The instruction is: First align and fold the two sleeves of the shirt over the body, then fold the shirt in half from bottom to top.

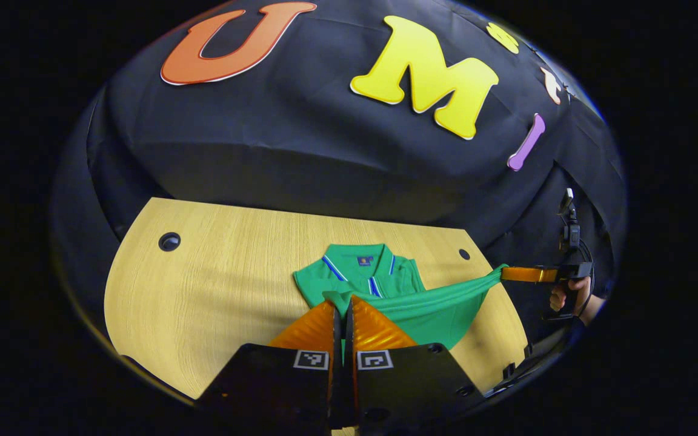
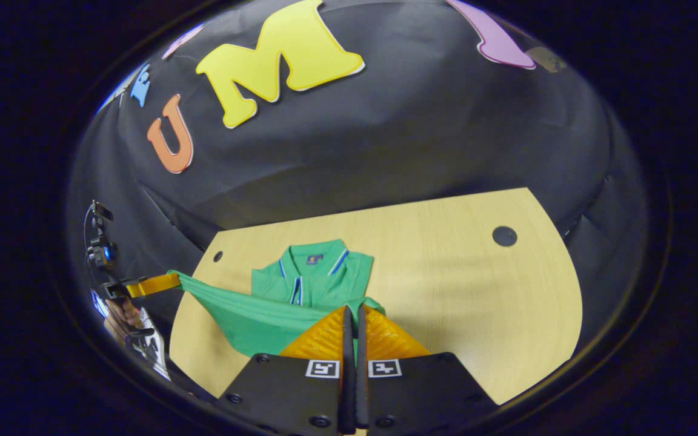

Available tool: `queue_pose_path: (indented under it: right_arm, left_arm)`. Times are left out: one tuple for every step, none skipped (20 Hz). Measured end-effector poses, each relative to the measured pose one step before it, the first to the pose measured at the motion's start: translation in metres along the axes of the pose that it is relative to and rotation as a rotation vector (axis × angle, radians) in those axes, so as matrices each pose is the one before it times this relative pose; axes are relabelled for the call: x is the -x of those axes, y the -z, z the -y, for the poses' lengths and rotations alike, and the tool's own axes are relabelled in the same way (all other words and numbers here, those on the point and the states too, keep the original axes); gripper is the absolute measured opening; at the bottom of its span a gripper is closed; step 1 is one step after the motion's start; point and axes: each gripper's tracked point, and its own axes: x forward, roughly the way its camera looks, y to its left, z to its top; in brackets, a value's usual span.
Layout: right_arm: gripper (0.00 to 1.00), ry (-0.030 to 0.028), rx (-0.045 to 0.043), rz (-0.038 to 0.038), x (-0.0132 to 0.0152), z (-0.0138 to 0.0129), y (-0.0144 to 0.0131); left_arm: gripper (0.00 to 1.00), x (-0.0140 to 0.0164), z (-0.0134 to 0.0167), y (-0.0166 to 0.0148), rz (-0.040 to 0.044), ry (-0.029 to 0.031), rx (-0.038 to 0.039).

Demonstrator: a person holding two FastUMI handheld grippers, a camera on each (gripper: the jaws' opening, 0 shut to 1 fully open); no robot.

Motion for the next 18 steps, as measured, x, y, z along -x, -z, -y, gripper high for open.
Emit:
queue_pose_path:
  right_arm:
    - [0.03, 0.00405, 0.00988, 0.01811, -0.00952, -0.00139, -0.00733]
    - [0.00, 0.00345, 0.01247, 0.01475, -0.00859, -0.00108, -0.00627]
    - [0.00, 0.00294, 0.01601, 0.01518, -0.00840, -0.00185, -0.00501]
    - [0.00, 0.00272, 0.01358, 0.01931, -0.00835, 0.00005, -0.00623]
    - [0.03, 0.00276, 0.00875, 0.01931, -0.01019, 0.00032, -0.00372]
    - [0.03, 0.00281, 0.00284, 0.01923, -0.01017, 0.00184, -0.00509]
    - [0.00, -0.00076, -0.00712, 0.01387, -0.00920, 0.00147, -0.00213]
    - [0.07, -0.00834, -0.01606, 0.00917, -0.01126, 0.00073, -0.00148]
    - [0.02, -0.00209, -0.01524, -0.00093, -0.01344, 0.00290, 0.00299]
    - [0.02, 0.00148, -0.00943, -0.00667, -0.01269, 0.00520, 0.00471]
    - [0.02, 0.00596, -0.00837, -0.00861, -0.01255, 0.00667, 0.00492]
    - [0.03, 0.00605, -0.01038, -0.00415, -0.01048, 0.00611, 0.00268]
    - [0.03, 0.00789, -0.01297, -0.00441, -0.01081, 0.00541, 0.00337]
    - [0.03, -0.00712, -0.01172, 0.00274, -0.00813, 0.00239, 0.00188]
    - [0.00, -0.01234, -0.01036, 0.00915, -0.00774, 0.00120, -0.00092]
    - [0.02, 0.00098, 0.00502, 0.01079, -0.00850, 0.00398, -0.00104]
    - [0.03, -0.00031, 0.01362, 0.01333, -0.00836, 0.00358, 0.00004]
    - [0.03, -0.00097, 0.02464, 0.01195, -0.01012, 0.00075, -0.00062]
  left_arm:
    - [0.04, -0.00657, -0.00399, -0.00642, 0.01177, -0.00850, 0.01256]
    - [0.03, -0.00745, -0.00369, -0.00560, 0.01172, -0.00854, 0.01325]
    - [0.04, -0.00837, -0.00432, -0.00457, 0.00645, -0.00886, 0.00967]
    - [0.04, -0.00837, -0.00409, -0.00263, 0.00904, -0.00850, 0.00429]
    - [0.03, -0.00916, -0.00512, -0.00464, 0.01436, -0.00976, -0.00103]
    - [0.03, -0.00938, -0.00456, -0.00164, 0.01172, -0.00689, 0.00081]
    - [0.03, -0.00992, -0.00413, 0.00171, 0.00356, -0.00489, 0.00683]
    - [0.03, -0.00992, -0.00133, 0.00191, 0.00245, 0.00635, 0.00839]
    - [0.03, -0.01098, -0.00123, 0.00225, 0.00066, -0.00088, 0.00615]
    - [0.03, -0.01069, -0.00340, 0.00151, 0.00138, -0.00807, -0.00666]
    - [0.03, -0.01036, -0.00506, -0.00036, 0.00765, -0.00844, -0.01206]
    - [0.03, -0.01001, -0.00289, -0.00025, 0.01003, -0.00489, -0.00920]
    - [0.03, -0.01022, -0.00301, 0.00205, 0.00404, -0.00507, -0.00516]
    - [0.03, -0.00807, -0.00529, 0.00434, -0.00404, -0.00972, -0.00246]
    - [0.03, -0.00885, -0.00521, 0.00479, 0.00046, -0.00821, 0.00552]
    - [0.03, -0.00814, -0.00415, 0.00426, -0.00194, -0.00515, 0.00388]
    - [0.03, -0.00736, -0.00549, 0.00434, -0.00149, -0.00877, -0.00005]
    - [0.03, -0.00947, -0.00493, 0.00397, -0.00187, -0.00926, -0.00993]
